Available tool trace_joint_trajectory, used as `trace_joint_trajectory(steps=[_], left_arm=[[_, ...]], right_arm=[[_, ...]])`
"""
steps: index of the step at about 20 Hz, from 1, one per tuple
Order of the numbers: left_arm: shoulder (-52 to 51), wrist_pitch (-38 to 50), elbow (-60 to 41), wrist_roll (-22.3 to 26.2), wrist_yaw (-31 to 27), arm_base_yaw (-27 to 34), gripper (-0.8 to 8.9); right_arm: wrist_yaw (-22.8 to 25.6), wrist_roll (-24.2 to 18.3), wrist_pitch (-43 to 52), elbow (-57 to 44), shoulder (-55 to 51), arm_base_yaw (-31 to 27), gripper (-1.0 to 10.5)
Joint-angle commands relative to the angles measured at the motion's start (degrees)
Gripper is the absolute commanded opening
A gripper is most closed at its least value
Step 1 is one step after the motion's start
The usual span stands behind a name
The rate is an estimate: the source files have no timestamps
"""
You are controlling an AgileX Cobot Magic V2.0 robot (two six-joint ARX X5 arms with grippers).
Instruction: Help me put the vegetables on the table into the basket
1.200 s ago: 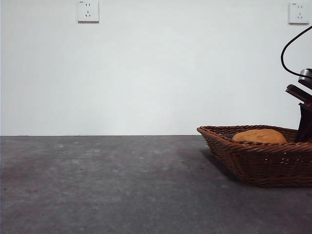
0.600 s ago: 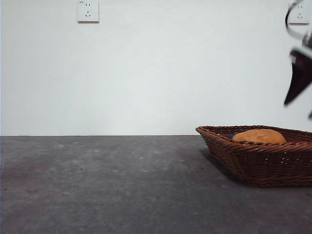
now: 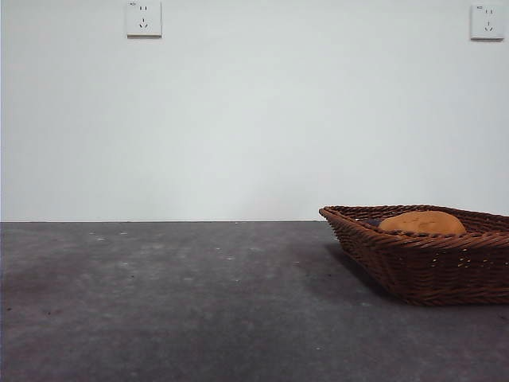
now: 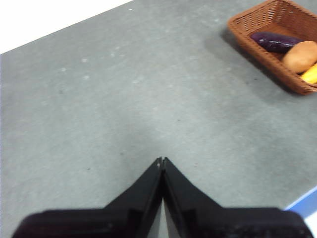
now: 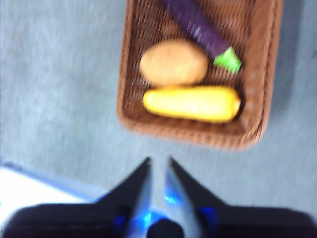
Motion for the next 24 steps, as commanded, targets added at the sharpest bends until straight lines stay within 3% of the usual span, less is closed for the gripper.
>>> trace_joint_trajectory(steps=[1, 14, 24], left_arm=[[-0.11, 0.59, -0.26, 0.68, 0.39, 0.17, -0.08], [0.92, 0.52, -0.24, 0.66, 0.15, 0.17, -0.04], [5.05, 2.43, -0.24, 0.61, 0.15, 0.17, -0.04]], right_arm=[[-0.15, -2.49, -1.70, -0.07, -1.01, 0.07, -0.1], [0.11, -2.25, -1.01, -0.07, -1.49, 0.04, 0.0], [3.54, -2.25, 21.51, -0.07, -1.49, 0.02, 0.0]])
